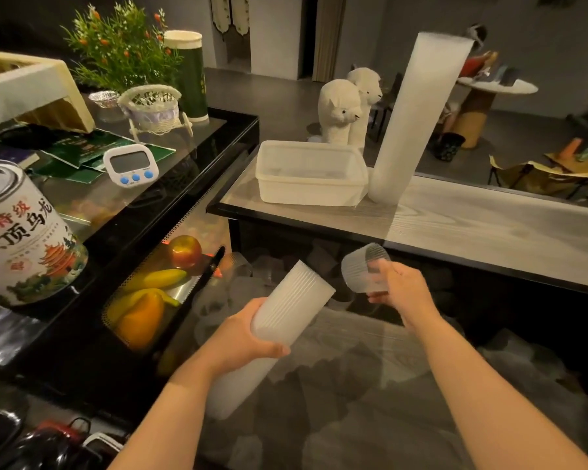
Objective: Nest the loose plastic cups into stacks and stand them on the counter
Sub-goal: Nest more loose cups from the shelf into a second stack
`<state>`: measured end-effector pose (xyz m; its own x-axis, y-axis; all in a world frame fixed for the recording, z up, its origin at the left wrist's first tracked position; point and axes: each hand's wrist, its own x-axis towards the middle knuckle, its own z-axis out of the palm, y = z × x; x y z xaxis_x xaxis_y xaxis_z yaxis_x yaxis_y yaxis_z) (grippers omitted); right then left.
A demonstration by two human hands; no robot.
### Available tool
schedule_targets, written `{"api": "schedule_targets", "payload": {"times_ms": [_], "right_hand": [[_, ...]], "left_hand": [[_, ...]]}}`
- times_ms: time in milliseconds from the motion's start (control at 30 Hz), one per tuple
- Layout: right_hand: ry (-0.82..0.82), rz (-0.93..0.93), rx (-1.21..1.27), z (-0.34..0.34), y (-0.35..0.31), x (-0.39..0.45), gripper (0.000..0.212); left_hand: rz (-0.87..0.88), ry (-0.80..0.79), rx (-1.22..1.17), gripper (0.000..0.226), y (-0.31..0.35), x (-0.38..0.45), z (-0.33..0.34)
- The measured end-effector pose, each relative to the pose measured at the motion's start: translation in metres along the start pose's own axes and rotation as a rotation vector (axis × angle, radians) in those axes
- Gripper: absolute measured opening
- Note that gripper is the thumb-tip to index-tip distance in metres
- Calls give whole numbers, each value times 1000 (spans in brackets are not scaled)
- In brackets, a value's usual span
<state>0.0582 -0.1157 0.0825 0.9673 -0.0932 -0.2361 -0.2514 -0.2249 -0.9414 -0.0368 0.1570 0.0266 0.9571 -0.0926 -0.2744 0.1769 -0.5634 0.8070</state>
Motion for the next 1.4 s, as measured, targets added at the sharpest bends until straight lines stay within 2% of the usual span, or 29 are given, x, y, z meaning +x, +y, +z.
{"api": "schedule_targets", "payload": {"times_ms": [100,233,333,500,600,733,833,867,967,1033,1100,1167,1233,1400], "right_hand": [[-122,-46,3,-11,-24,-10,14],[-325,-192,-209,-17,-52,-16,33],[-431,-221,-388,-19,-66,-17,38],[-489,-216,-452,-36,-81,-19,32],[-501,-236,-505,-45,-91,-20,30],[-437,-274,-571,-51,-104,-30,32],[-319,-296,-517,-63,-111,-32,20],[-312,-282,-475,-64,-114,-33,23],[-310,-283,-203,-77,-118,-40,56],[-345,-364,20,-82,-120,-53,58],[-361,-416,135,-85,-118,-64,61],[-369,-449,107,-87,-113,-66,83],[-306,-468,5,-88,-113,-67,96],[-137,-509,-6,-111,-129,-51,98]], "left_hand": [[42,-36,26,97,10,-5,1],[88,-63,42,94,20,-5,1],[130,-61,11,94,28,-6,0],[202,-48,-11,84,49,-8,-1],[227,-54,-1,88,62,-7,1],[251,-55,-69,92,90,-4,7],[299,-35,-108,89,113,-1,14],[312,-22,-118,89,118,1,15],[345,19,-151,93,144,7,24],[369,62,-188,90,165,12,28],[400,114,-246,89,187,18,30],[447,160,-296,89,207,22,30],[487,176,-312,88,225,28,31],[520,150,-280,90,262,51,40]]}}
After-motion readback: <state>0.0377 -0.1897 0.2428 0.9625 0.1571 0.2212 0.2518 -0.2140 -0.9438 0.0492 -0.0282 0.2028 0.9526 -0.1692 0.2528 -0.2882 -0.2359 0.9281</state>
